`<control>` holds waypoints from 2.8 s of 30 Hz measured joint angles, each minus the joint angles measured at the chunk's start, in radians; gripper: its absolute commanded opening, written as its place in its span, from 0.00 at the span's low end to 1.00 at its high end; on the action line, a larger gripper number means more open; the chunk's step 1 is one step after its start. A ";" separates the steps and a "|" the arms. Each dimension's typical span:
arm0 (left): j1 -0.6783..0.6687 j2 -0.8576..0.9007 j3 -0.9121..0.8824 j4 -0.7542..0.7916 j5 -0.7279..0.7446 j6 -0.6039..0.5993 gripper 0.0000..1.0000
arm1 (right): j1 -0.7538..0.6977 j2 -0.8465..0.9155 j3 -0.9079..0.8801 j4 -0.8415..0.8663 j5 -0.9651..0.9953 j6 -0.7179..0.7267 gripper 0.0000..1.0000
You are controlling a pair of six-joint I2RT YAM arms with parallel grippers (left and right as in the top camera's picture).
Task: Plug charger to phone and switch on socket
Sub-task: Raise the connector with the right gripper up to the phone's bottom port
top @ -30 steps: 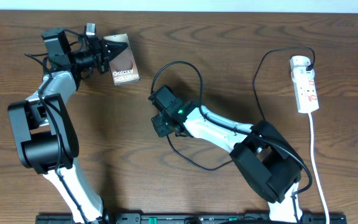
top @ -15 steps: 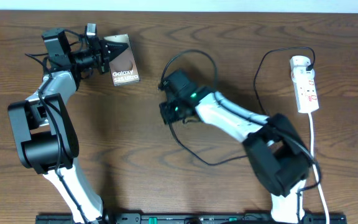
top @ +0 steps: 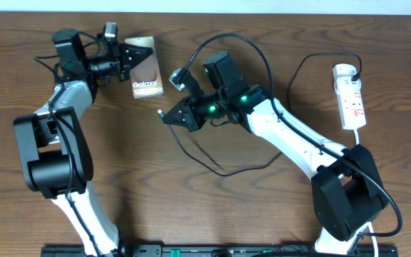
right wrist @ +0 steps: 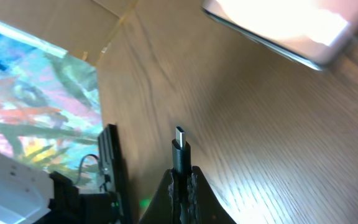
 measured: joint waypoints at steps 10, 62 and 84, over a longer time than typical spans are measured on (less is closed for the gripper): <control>-0.026 0.000 0.000 0.049 -0.007 -0.050 0.07 | -0.021 0.000 0.000 0.058 -0.030 0.107 0.01; -0.064 0.000 -0.002 0.874 -0.137 -0.762 0.07 | -0.085 0.000 -0.016 0.374 -0.110 0.357 0.01; -0.064 0.000 -0.002 0.874 -0.102 -0.765 0.07 | -0.096 0.000 -0.017 0.408 -0.118 0.369 0.01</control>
